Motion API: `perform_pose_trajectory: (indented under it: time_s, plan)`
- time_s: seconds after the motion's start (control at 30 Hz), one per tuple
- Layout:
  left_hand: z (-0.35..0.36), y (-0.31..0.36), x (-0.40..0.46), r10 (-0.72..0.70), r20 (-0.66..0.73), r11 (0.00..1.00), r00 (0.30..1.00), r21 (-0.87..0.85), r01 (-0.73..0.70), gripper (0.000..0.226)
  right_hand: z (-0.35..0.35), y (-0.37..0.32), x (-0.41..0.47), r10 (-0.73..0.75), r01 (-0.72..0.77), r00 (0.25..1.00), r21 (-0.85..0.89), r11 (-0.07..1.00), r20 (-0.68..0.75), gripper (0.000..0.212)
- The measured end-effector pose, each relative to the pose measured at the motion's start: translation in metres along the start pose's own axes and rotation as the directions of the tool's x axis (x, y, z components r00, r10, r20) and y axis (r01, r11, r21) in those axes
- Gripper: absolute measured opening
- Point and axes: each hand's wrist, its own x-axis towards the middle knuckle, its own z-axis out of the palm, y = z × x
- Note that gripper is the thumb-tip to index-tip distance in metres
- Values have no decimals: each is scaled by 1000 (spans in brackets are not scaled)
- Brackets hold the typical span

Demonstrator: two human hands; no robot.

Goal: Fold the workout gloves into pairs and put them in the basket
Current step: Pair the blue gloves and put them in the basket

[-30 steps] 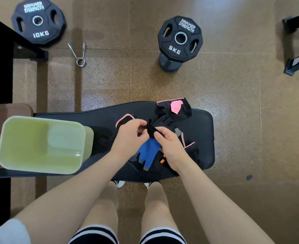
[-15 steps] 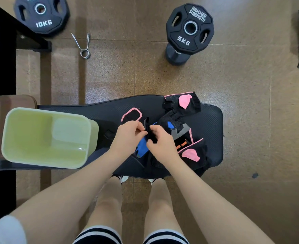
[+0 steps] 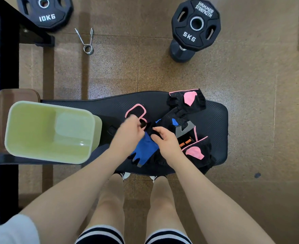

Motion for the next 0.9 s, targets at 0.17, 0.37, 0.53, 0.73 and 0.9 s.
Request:
perform_pose_trajectory:
  time_s: [0.17,0.37,0.53,0.73,0.9]
  plan:
    - [-12,-27,9,25,58,999,998,-28,-24,6,-3,25,-3,167,-175,981,80,981,98,17]
    - [8,-23,16,122,-61,992,991,-25,-124,15,9,28,19,68,-80,997,-453,888,-43,25]
    - [25,-26,45,214,-116,974,970,96,-204,29,-24,21,47,-280,129,956,-735,666,-87,25]
    - [54,-31,75,21,-167,942,986,-327,-76,58,-50,33,80,-256,396,908,-878,270,331,38]
    - [78,-51,50,310,-312,951,898,99,-293,24,-56,56,85,-154,376,917,-926,27,368,73]
